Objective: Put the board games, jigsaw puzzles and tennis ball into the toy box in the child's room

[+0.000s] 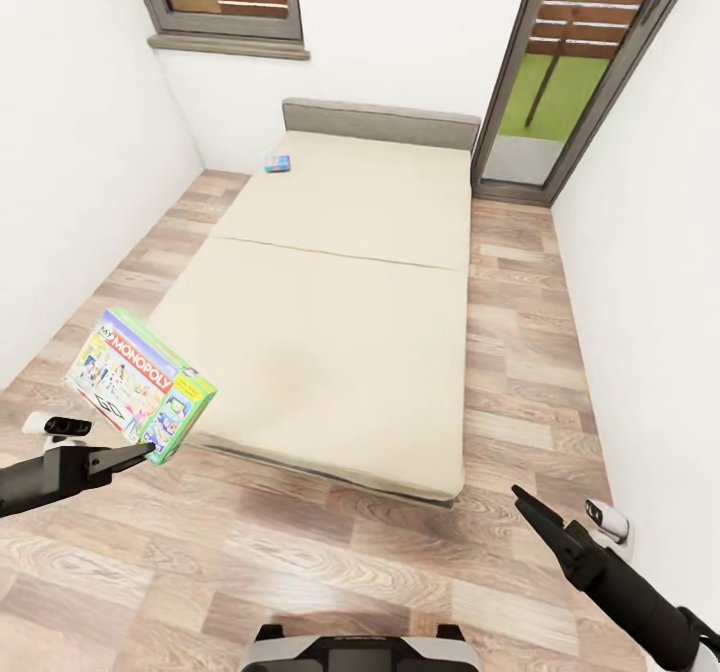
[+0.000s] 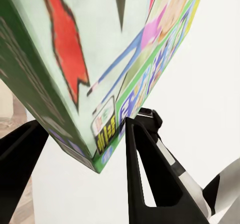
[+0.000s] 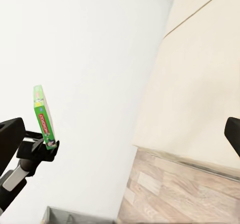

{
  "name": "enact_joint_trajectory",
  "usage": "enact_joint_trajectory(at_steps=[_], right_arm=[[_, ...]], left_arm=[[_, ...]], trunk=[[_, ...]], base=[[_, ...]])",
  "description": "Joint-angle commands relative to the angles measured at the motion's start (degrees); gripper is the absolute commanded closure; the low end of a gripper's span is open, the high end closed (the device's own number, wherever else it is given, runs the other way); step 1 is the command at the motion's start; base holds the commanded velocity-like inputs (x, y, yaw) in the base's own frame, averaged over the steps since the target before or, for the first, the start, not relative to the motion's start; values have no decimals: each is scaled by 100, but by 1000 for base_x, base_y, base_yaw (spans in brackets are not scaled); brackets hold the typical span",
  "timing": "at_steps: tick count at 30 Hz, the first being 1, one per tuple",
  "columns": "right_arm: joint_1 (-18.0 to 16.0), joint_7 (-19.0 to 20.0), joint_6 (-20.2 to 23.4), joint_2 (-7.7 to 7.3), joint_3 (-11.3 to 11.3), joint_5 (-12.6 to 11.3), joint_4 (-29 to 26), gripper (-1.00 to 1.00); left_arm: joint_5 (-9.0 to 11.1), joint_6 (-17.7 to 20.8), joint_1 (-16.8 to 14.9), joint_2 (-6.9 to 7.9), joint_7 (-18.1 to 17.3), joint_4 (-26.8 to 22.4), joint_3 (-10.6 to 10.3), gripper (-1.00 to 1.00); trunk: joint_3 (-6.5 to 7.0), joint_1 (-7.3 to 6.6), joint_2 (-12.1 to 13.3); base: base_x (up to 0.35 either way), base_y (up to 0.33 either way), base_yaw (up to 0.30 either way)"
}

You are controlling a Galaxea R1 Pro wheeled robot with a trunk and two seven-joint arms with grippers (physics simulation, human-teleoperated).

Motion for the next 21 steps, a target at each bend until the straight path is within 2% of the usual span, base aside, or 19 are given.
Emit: enact_joint_trajectory(at_steps=[1,8,21], right_arm=[[2,-19,48,-2,17,-38,-3,-100],[2,-179,49,-2,162,-38,-2,-100],[2,-355,49,-7,205,-38,1,-100]], left_arm=[[-2,57,-3,2,-21,1,-3,100],[-2,57,-3,2,-21,4,-3,100],[-12,47,-3,-13,-21,6,-7,100]], trunk=[[2,4,-9],[60,4,-9],[168,4,-9]], base=[[0,0,180],[0,0,180],[0,0,179]])
